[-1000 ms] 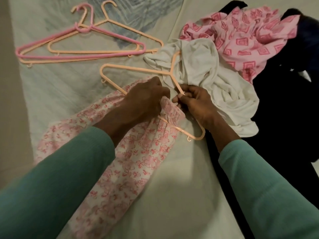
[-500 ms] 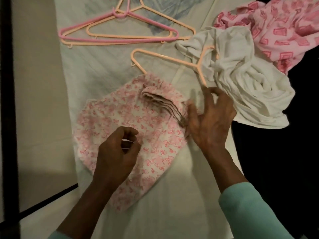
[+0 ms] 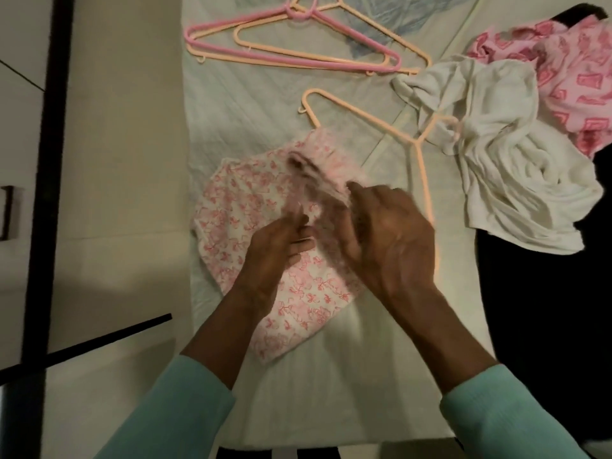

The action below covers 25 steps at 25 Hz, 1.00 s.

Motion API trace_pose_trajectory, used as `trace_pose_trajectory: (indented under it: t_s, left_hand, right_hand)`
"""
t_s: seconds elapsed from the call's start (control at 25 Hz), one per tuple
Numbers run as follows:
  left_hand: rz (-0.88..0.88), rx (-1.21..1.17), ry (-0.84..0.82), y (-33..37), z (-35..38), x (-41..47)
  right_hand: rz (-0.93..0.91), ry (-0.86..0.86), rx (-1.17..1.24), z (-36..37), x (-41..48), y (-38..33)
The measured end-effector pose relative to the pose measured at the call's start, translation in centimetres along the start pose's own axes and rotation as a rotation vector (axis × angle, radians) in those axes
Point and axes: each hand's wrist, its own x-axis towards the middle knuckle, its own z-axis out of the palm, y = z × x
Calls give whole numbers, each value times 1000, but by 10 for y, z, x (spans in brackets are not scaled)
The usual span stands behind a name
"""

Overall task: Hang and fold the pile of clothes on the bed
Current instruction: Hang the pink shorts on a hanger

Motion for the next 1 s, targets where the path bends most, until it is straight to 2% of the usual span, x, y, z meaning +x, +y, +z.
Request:
trace_pose_trajectory:
  t_s: [0.08,0.16,0.2,0.24,0.36,0.4,0.48,0.56,0.64,0.76,0.8,0.88,1.0]
  left_hand:
    - [-38,-192,-17,3,-1,-3]
    - [24,-144,138,0,-8,-3]
    - [61,-78,244,-3,-14,-3]
    - [89,-59,309,-6,-23,-4]
    - [94,-163,352,-14,-50,-15]
    - [87,-152,367,-17,-56,-21]
    - [70,-75,407,-29,-69,-29]
    - [62,87,443,-34,-76,-35]
    - [115,441,566,-34,-79,-41]
    - [460,901,717,-15,-71,-45]
    - [557,977,706,-4,-65,-39]
    - [643,1083,647,21,-52,-12]
    - [583,1129,542,54,-37,47]
  right_hand:
    - [-112,-117,111,9,-20,-31]
    - [-191,-201,197,25,-41,-51]
    - [-149,-180,237,31,-49,-54]
    - [-31,-127,285,35,-54,-53]
    - [466,-4,324,40,-56,-33]
    - [574,-20,304,43,-55,-22]
    - [614,-61,263,47,-56,-3]
    - [574,-58,263,49,-55,9]
    - [634,-51,297,50,-51,15]
    - [721,-71,294,55,-45,22]
    - [747,-68,290,56,-44,21]
    - [818,-48,299,53,-42,16]
    - [876,-17,325,46,-41,-3]
